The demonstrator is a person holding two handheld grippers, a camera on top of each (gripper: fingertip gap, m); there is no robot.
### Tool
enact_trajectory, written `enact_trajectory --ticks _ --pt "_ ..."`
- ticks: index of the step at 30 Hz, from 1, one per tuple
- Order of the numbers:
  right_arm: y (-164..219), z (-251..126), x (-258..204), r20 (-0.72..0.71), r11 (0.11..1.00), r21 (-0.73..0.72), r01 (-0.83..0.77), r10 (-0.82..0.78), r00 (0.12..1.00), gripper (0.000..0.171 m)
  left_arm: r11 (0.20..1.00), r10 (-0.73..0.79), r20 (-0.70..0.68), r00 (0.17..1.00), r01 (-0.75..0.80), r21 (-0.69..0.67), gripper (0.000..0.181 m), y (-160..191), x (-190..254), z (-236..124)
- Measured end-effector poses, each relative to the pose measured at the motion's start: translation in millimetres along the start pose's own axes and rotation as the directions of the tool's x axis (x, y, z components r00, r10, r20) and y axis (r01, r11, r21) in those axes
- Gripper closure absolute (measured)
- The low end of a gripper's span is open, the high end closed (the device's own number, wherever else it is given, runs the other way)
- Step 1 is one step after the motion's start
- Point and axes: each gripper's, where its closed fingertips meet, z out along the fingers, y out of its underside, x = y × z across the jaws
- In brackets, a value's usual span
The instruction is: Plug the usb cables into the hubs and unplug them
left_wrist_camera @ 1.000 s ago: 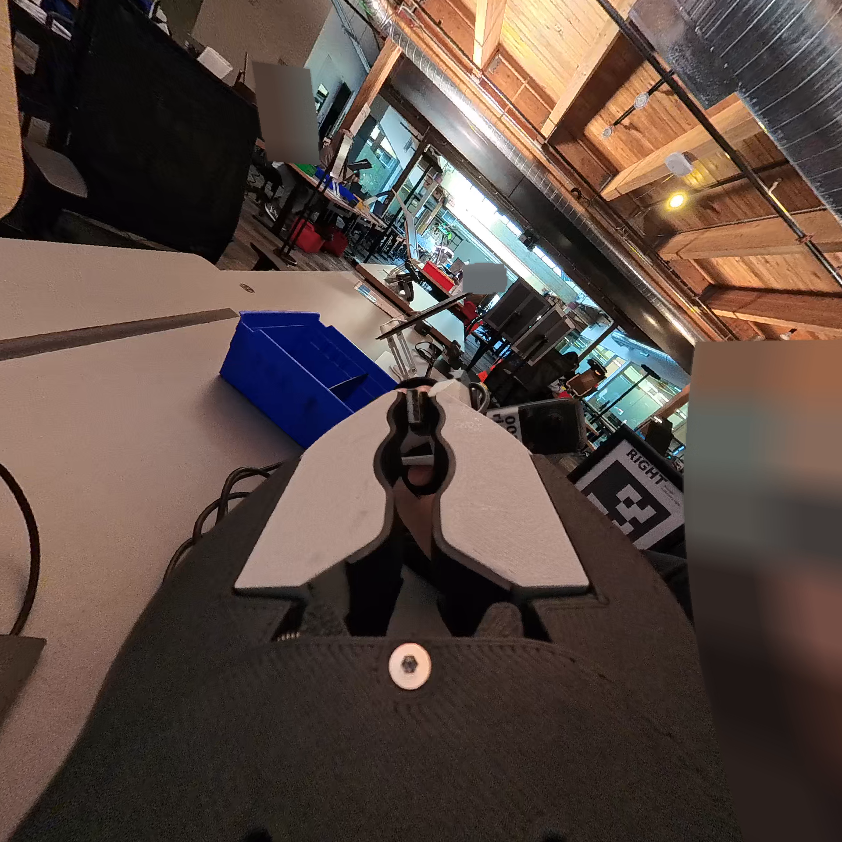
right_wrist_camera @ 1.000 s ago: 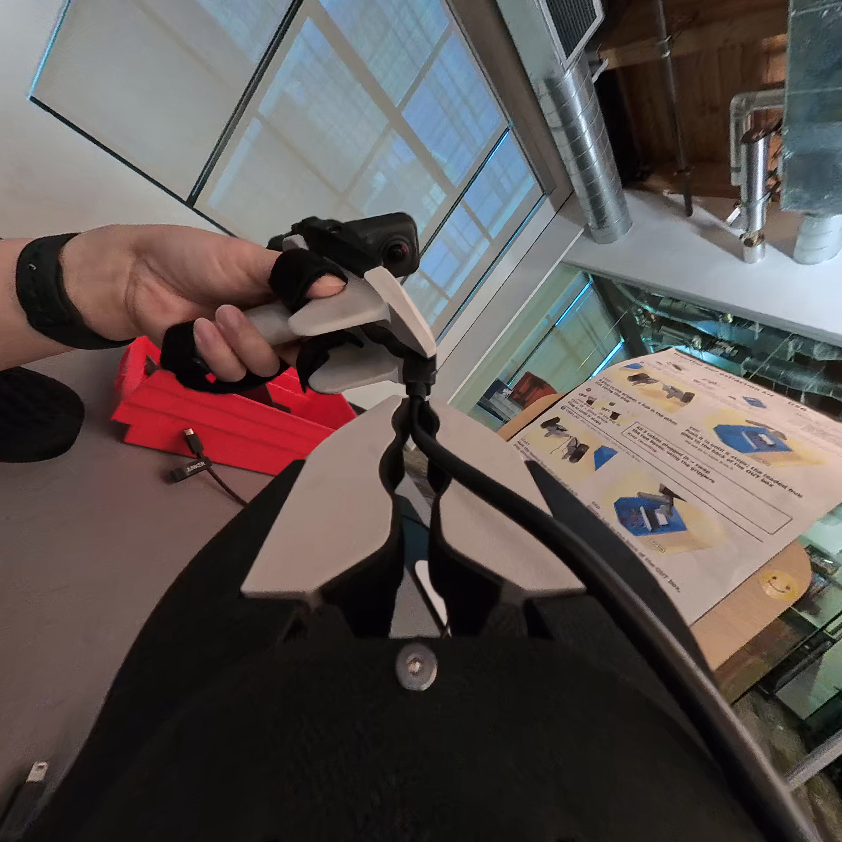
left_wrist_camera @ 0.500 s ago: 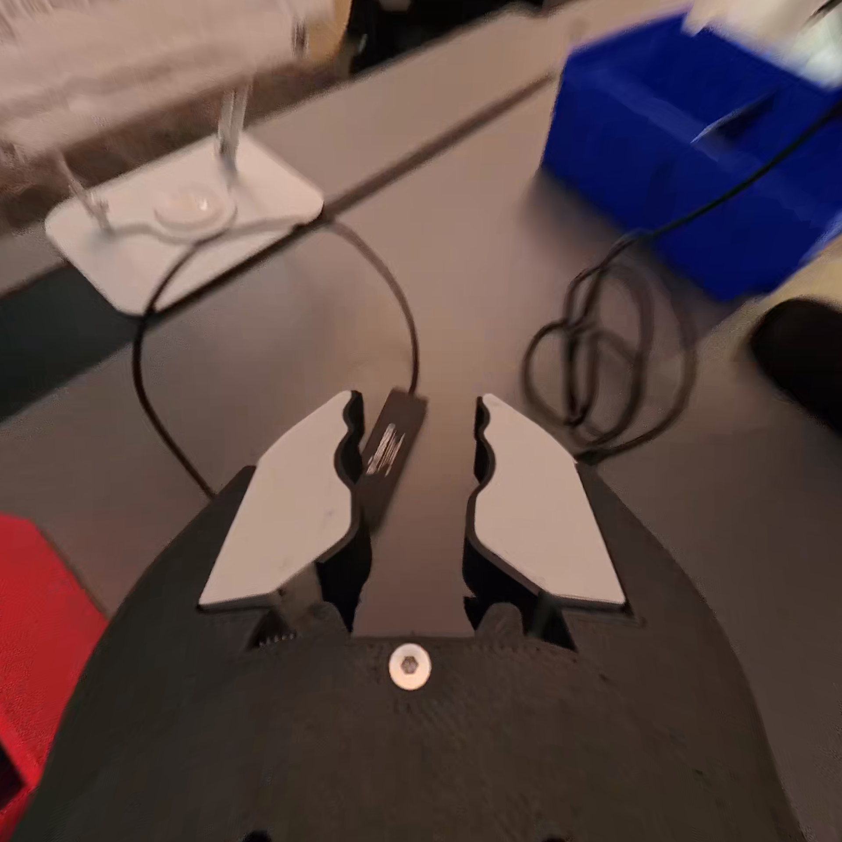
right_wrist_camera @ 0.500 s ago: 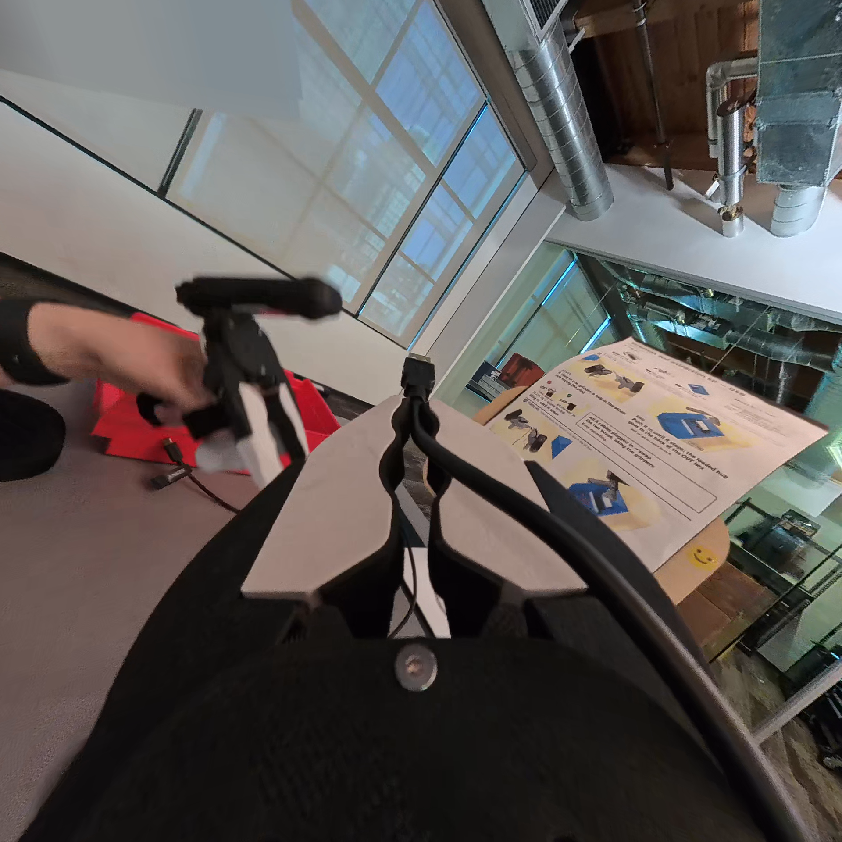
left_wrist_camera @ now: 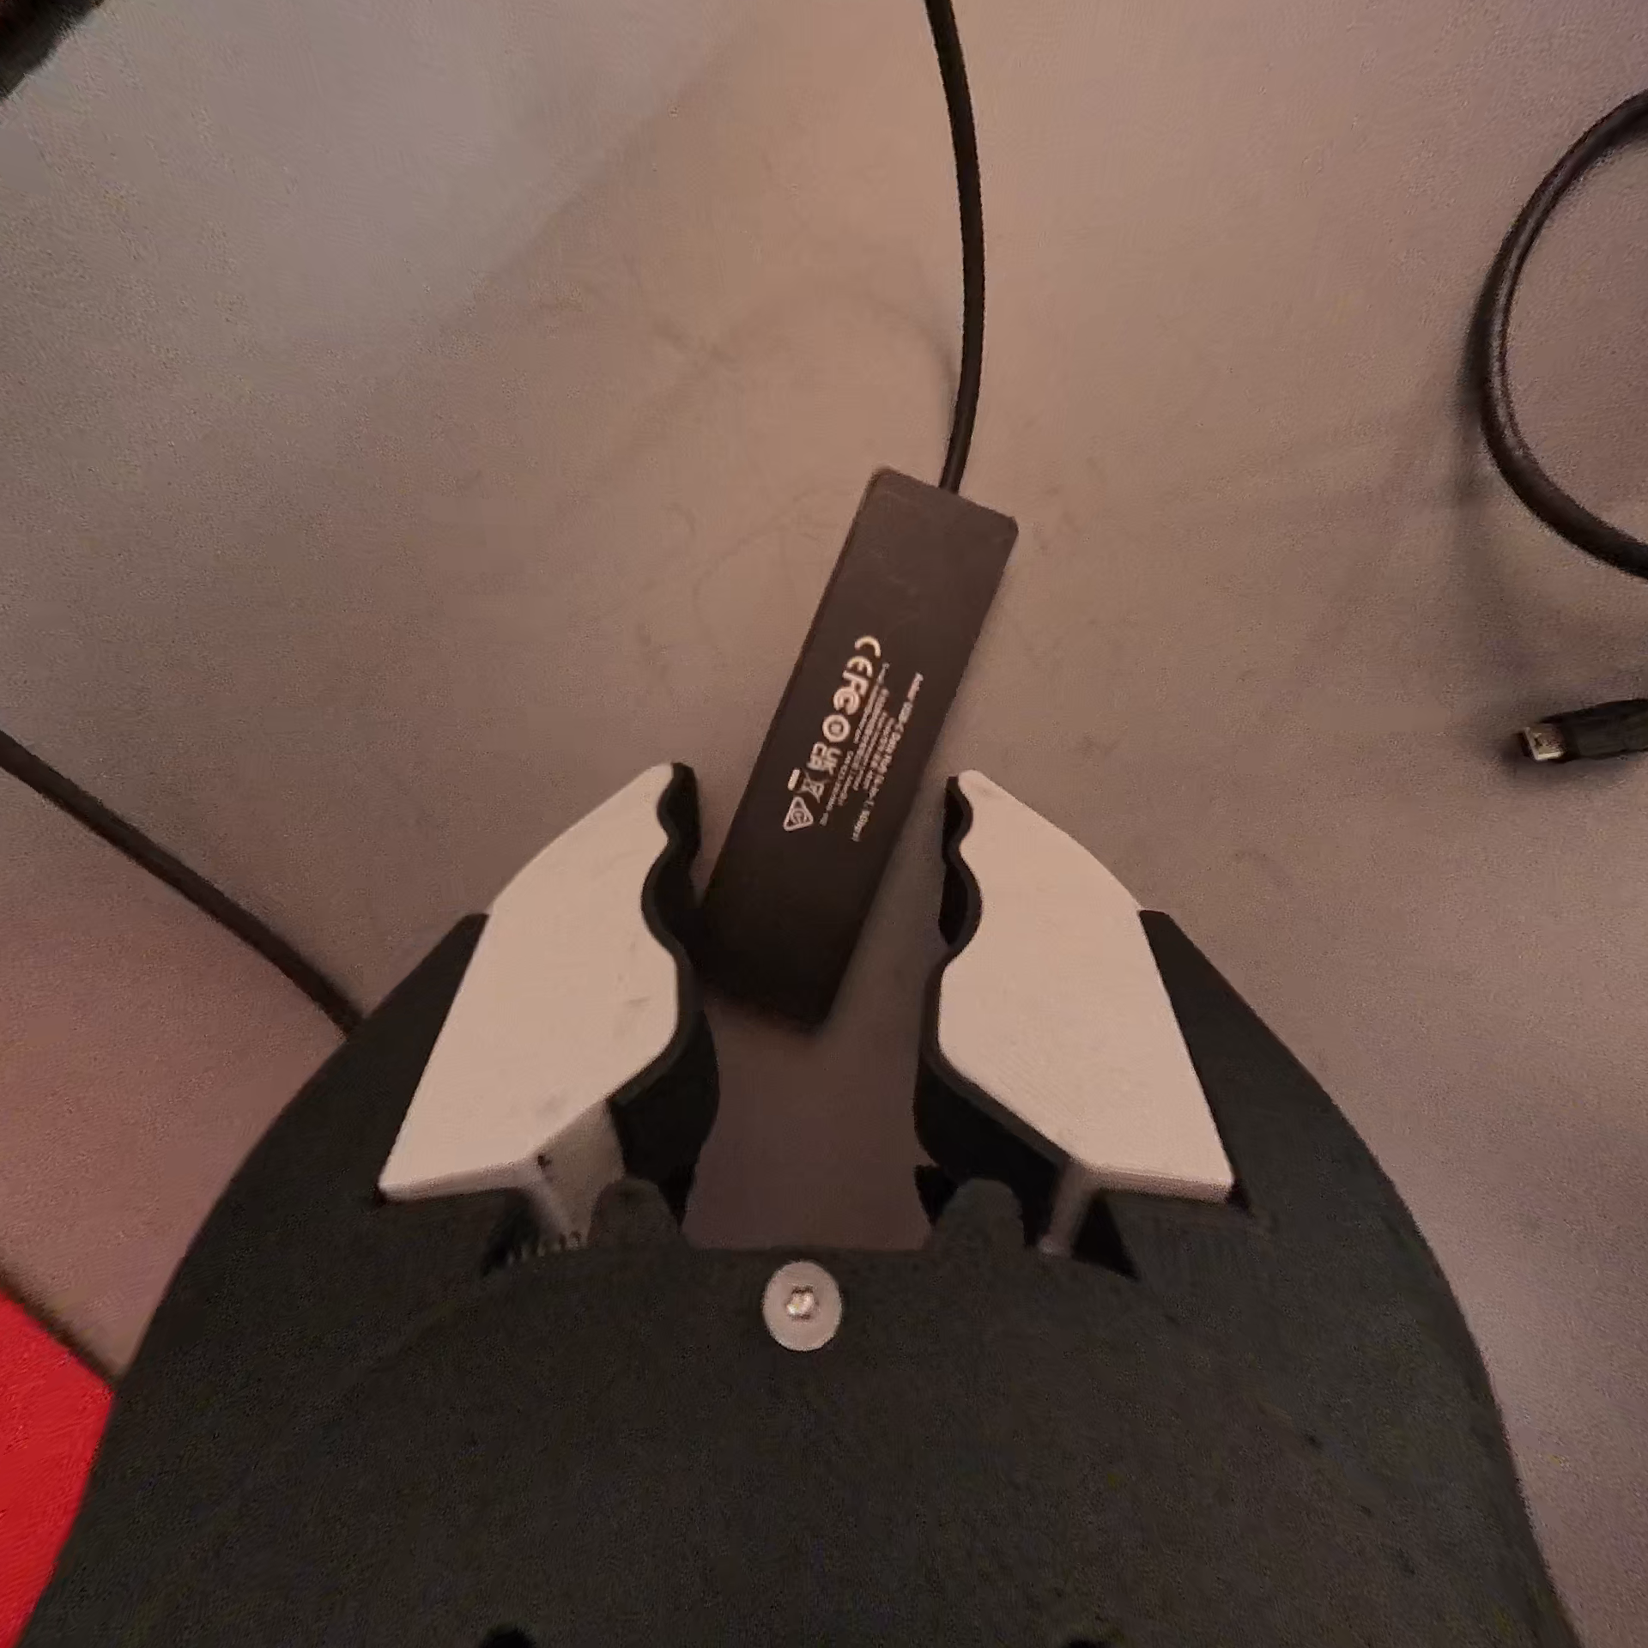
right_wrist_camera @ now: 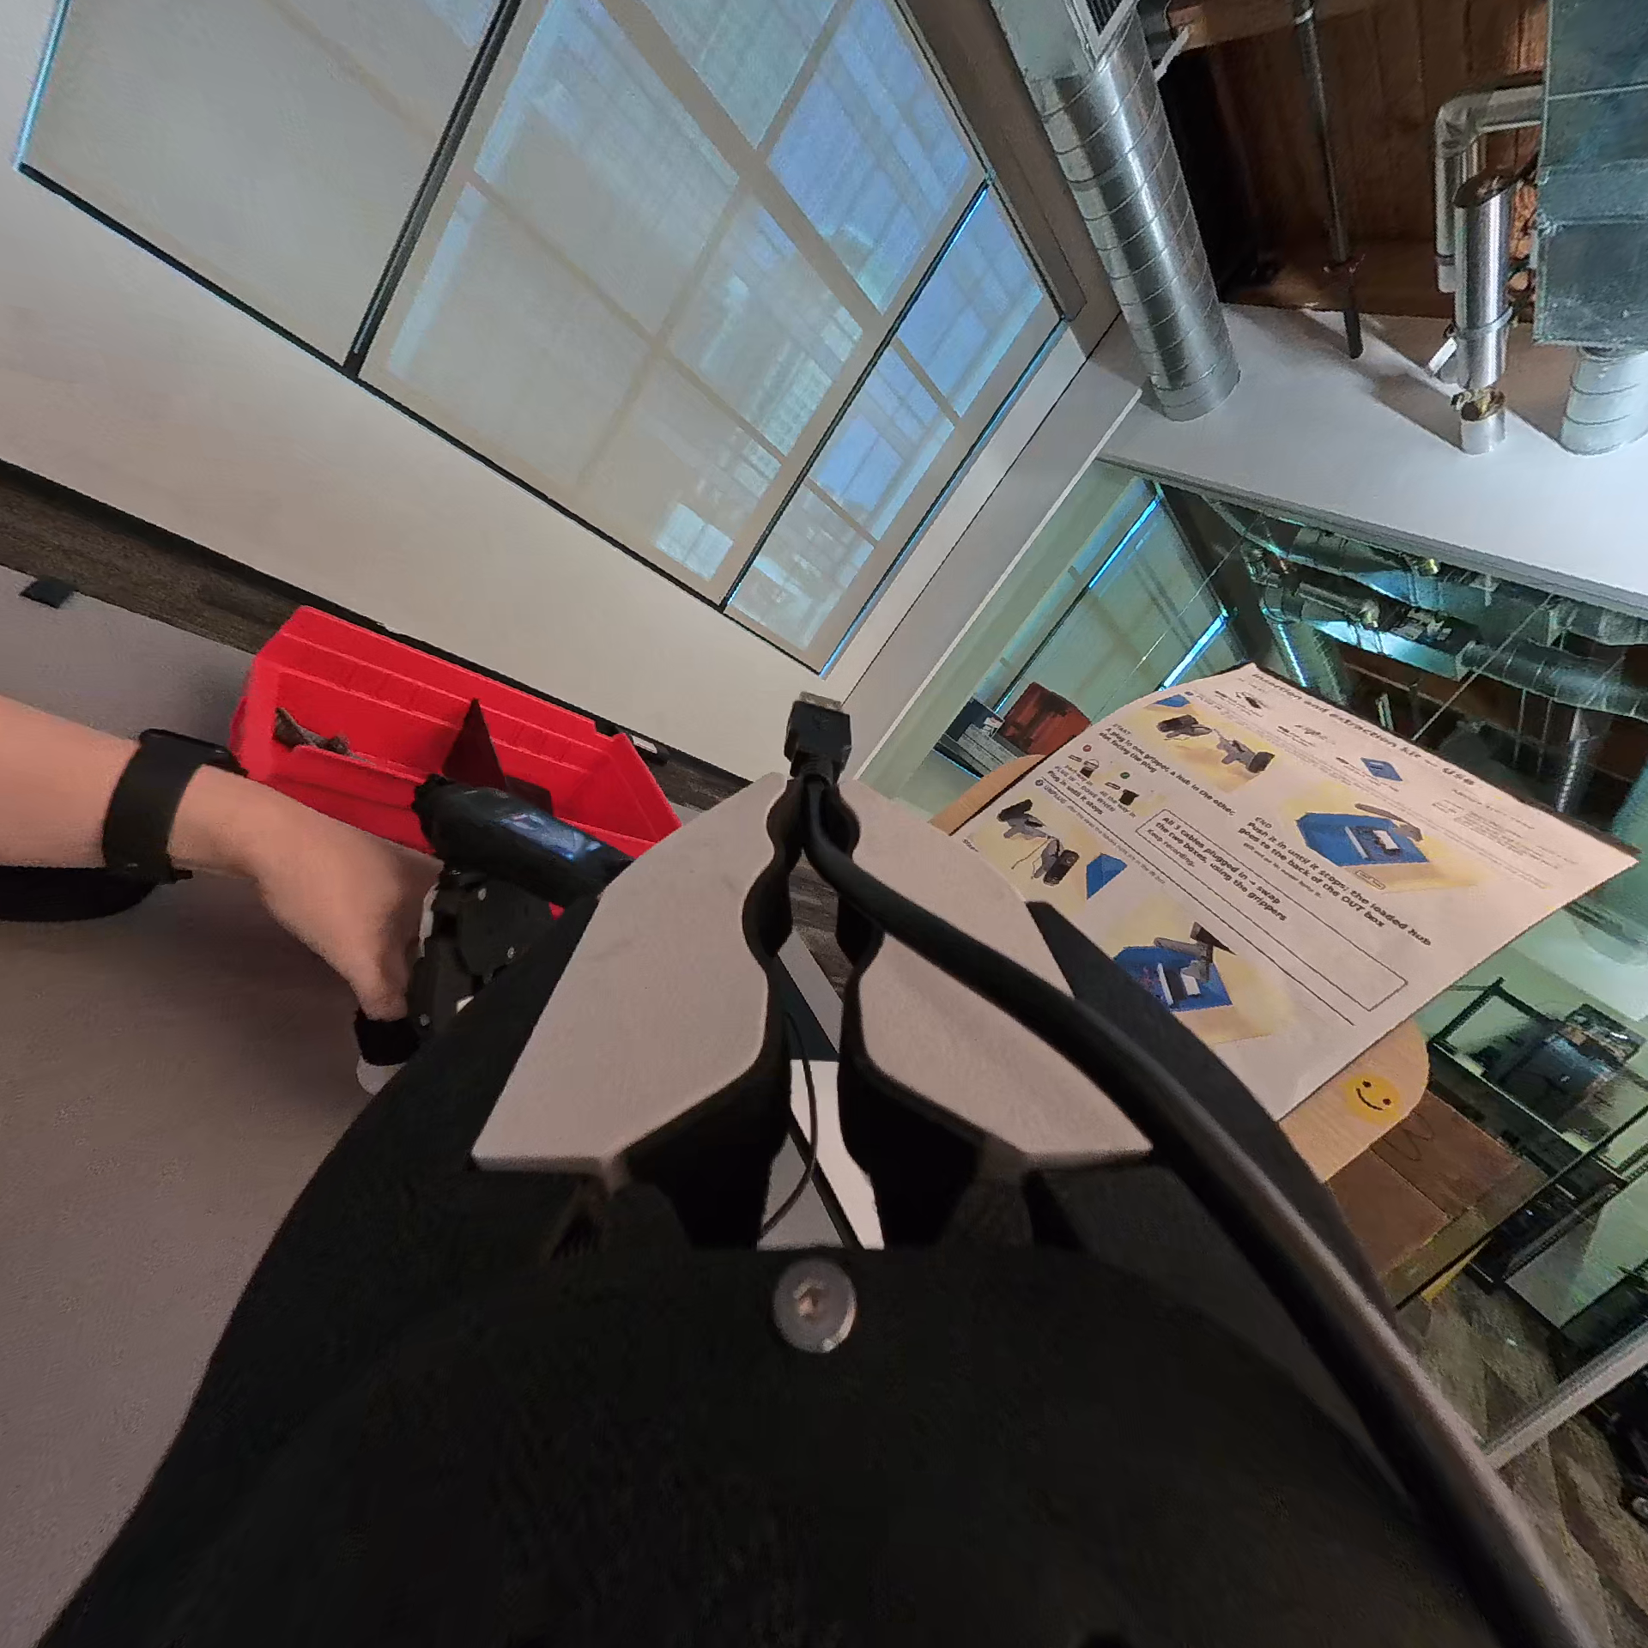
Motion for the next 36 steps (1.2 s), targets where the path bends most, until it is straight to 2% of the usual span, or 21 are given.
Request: enact_trajectory --ticks 1,3,6,10,14,18,23,30,36 --pt "0.9 -0.3 1.1 -0.002 1.000 -0.002 -0.003 0.003 1.000 0.166 1.000 0.005 -0.001 1.000 -0.005 0.003 0.139 -1.0 -0.8 0.3" --pt "4.0 -0.4 2.7 -0.004 1.000 -0.009 -0.012 0.012 1.000 0.166 1.000 0.006 0.002 1.000 -0.006 -0.009 0.144 -3.9 -1.9 2.2" --pt "10.5 -0.2 5.3 -0.007 0.999 -0.031 -0.025 0.025 1.000 0.167 0.994 -0.109 0.008 0.994 0.109 0.027 0.145 -16.0 -10.0 4.0" --pt "27.5 3.0 9.5 -0.018 0.993 -0.095 -0.064 0.063 0.998 0.167 0.928 -0.296 -0.198 0.935 0.330 0.172 0.146 -53.7 -7.5 -15.5" --pt "54.7 9.8 7.5 -0.020 0.973 -0.200 -0.113 0.111 0.994 0.167 0.863 -0.359 -0.365 0.859 0.455 0.219 0.146 -80.0 -4.2 -35.9" --pt "80.3 16.5 1.7 -0.027 0.946 -0.306 -0.108 0.104 0.994 0.167 0.789 -0.354 -0.543 0.762 0.555 0.264 0.147 -94.2 8.5 -59.5" --pt "94.4 26.3 -14.1 -0.006 0.927 -0.367 -0.077 0.080 0.997 0.166 0.747 -0.314 -0.574 0.756 0.570 0.342 0.147 -102.4 8.6 -80.6" --pt "95.4 34.3 -30.6 0.023 0.916 -0.401 0.011 -0.002 1.000 0.167 0.680 -0.284 -0.734 0.617 0.670 0.299 0.147 -110.9 20.8 -94.0" --pt "82.1 35.9 -33.8 0.023 0.921 -0.384 0.061 -0.057 0.998 0.167 0.676 -0.248 -0.732 0.635 0.654 0.339 0.147 -117.2 20.8 -107.6"
